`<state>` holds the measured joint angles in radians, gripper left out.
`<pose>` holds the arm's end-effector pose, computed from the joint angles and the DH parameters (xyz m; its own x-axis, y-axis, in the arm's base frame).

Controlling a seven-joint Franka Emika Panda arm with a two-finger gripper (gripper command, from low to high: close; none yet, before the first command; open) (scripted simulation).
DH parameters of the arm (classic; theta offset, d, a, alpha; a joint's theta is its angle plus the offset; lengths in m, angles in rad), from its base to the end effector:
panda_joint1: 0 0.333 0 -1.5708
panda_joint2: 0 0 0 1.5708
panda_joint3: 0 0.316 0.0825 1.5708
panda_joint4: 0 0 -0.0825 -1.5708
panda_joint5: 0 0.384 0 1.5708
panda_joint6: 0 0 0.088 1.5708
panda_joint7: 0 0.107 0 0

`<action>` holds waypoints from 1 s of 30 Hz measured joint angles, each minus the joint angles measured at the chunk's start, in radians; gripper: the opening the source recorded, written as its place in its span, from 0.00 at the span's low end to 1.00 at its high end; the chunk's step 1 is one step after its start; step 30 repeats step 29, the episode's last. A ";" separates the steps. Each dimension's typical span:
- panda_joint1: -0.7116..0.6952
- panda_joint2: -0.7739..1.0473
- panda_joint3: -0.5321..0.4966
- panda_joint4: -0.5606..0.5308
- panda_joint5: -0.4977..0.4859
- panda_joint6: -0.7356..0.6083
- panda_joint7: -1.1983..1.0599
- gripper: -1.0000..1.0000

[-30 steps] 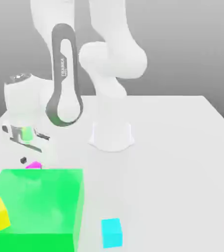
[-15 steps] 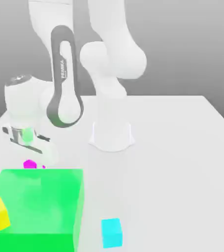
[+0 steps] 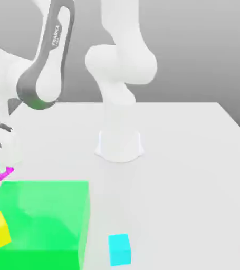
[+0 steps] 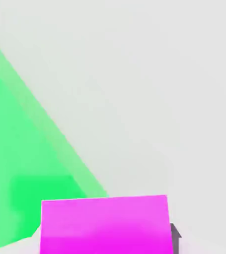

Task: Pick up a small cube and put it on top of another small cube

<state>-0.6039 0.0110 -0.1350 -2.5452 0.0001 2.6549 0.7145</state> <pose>0.3437 -0.3132 0.2758 0.1144 -0.9906 0.0754 -0.9908 -0.1193 -0.0636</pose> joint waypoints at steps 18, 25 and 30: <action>0.183 0.152 0.091 0.388 0.012 -0.324 0.442 0.00; 0.187 0.210 0.091 0.366 0.019 -0.251 0.445 1.00; 0.189 0.170 0.089 0.380 0.013 -0.309 0.452 1.00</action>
